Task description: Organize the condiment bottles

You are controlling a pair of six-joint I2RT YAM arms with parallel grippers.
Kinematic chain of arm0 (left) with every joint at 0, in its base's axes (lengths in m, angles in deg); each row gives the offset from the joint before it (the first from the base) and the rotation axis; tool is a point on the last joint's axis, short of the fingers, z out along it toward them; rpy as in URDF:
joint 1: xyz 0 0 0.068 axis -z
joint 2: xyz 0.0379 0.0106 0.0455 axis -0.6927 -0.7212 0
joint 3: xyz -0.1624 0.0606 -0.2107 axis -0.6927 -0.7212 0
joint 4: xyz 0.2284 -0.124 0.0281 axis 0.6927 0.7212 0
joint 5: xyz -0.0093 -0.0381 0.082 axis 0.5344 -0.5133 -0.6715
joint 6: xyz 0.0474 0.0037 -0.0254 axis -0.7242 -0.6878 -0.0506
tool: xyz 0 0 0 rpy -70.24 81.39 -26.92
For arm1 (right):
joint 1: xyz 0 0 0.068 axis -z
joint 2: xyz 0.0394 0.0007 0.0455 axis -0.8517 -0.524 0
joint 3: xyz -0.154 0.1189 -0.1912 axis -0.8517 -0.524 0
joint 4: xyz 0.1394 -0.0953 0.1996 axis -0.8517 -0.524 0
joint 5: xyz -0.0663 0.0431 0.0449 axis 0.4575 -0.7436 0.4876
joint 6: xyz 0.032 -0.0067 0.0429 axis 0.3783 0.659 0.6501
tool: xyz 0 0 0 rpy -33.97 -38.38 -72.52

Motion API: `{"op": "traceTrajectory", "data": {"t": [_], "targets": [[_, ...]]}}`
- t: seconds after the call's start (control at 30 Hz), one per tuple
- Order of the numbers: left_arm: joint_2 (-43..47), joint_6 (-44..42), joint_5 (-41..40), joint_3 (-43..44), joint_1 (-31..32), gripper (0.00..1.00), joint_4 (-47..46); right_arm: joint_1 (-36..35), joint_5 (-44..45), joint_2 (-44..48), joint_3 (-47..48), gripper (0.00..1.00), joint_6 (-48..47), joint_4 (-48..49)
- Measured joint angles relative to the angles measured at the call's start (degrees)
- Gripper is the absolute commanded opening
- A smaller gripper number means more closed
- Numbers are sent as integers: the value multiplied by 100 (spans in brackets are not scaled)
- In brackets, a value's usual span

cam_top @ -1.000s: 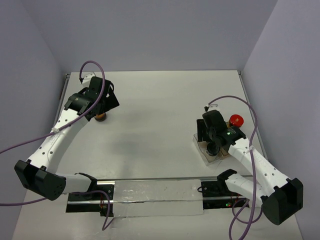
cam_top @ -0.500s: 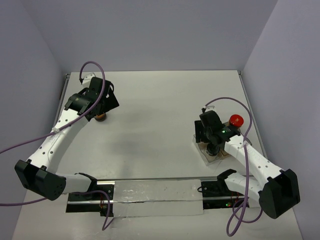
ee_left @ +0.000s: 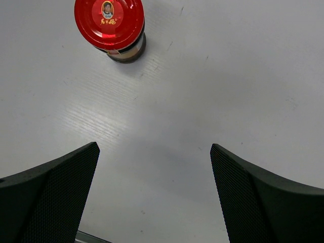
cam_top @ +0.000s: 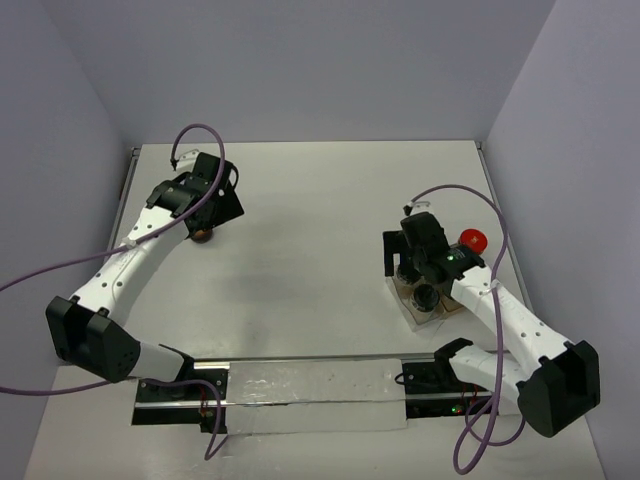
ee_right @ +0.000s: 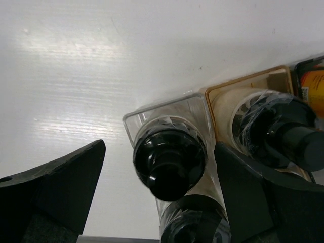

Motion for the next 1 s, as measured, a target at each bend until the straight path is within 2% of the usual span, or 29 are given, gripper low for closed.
{"op": "traceTrajectory", "data": {"t": [0.17,0.4,0.67,1.0], "targets": [[-98,-7,-18,0,-164,100,9,1,19,31,540,96,0,-86],[-455,-61,131,169,-763,100,-67,2,114,198,1087,97,0,-154],[-1442,48,129,503,-1177,100,-281,2,127,202,1142,97,0,-180],[-2006,153,89,629,-1531,99,-441,11,128,151,1142,99,0,-183]]}}
